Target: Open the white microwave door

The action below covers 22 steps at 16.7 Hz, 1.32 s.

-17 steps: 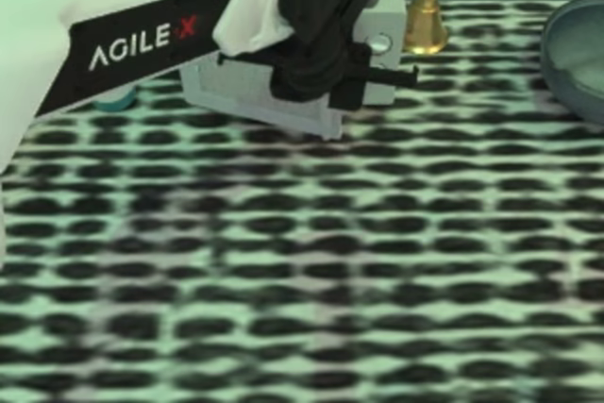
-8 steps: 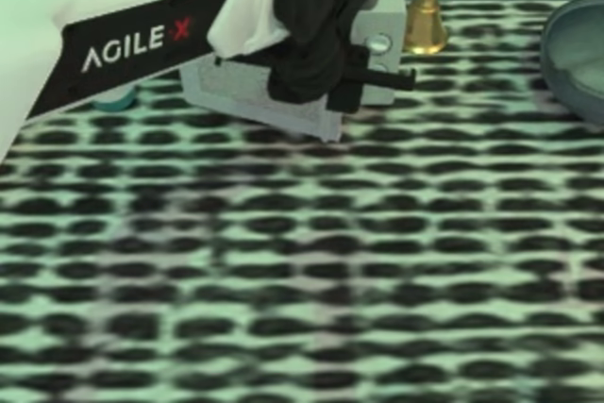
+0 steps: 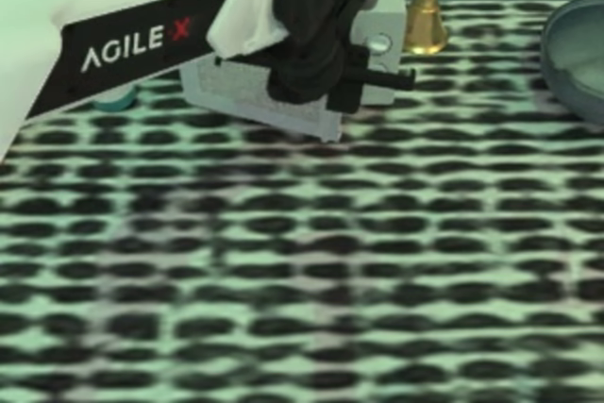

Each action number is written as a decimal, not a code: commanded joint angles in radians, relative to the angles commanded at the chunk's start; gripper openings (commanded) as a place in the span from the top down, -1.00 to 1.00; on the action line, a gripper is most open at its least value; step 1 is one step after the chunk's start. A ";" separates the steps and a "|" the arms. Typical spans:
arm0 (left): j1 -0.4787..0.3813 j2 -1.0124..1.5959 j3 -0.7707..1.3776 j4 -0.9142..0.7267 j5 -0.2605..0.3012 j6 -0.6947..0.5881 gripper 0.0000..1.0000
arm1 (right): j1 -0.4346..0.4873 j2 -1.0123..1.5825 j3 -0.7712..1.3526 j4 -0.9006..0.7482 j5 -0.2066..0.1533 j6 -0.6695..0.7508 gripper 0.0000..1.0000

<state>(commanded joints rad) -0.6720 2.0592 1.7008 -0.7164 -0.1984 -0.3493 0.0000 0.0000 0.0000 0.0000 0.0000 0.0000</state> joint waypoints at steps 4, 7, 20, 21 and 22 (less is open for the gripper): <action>0.000 0.000 0.000 0.000 0.000 0.000 1.00 | 0.000 0.000 0.000 0.000 0.000 0.000 -1.00; 0.000 0.000 0.000 0.000 0.000 0.000 1.00 | 0.000 0.000 0.000 0.000 0.000 0.000 -1.00; 0.008 -0.043 -0.064 0.031 0.028 0.052 1.00 | 0.000 0.000 0.000 0.000 0.000 0.000 -1.00; 0.008 -0.043 -0.064 0.031 0.028 0.052 1.00 | 0.000 0.000 0.000 0.000 0.000 0.000 -1.00; 0.008 -0.043 -0.064 0.031 0.028 0.052 1.00 | 0.000 0.000 0.000 0.000 0.000 0.000 -1.00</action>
<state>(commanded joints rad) -0.6637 2.0165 1.6367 -0.6854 -0.1708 -0.2972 0.0000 0.0000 0.0000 0.0000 0.0000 0.0000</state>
